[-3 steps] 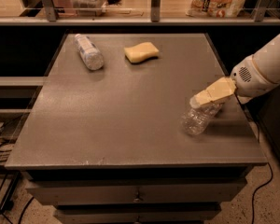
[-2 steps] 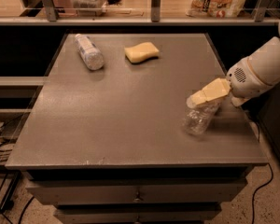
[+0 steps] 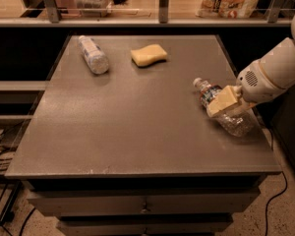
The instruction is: Move water bottle near blue plastic bottle
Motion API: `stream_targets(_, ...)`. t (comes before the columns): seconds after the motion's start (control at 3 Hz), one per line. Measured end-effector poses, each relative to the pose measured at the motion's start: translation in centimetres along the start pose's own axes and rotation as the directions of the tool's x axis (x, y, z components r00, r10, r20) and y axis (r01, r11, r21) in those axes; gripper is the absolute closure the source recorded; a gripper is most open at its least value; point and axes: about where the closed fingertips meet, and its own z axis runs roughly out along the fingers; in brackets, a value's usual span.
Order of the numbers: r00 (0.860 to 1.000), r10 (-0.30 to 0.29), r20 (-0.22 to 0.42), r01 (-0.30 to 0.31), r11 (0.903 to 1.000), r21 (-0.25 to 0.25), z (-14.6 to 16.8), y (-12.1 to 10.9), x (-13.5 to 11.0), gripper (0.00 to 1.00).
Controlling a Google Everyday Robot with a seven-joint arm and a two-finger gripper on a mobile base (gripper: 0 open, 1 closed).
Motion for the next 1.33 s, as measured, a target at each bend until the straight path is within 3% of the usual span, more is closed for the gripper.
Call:
stream_targets(0.33, 0.999, -0.05, -0.001, 0.05, 0.9982, 0.031, -0.5, 1.1, -1.2, 0.89)
stream_targets(0.67, 0.994, -0.111, 0.016, 0.109, 0.9914, 0.072, -2.1, 1.6, -3.0, 1.0)
stream_targets(1.0, 0.977, -0.208, 0.047, 0.202, 0.9744, 0.098, -4.2, 2.4, -5.8, 1.0)
stream_targets(1.33, 0.974, -0.218, 0.052, 0.213, 0.9724, 0.096, -4.3, 2.9, -6.3, 1.0)
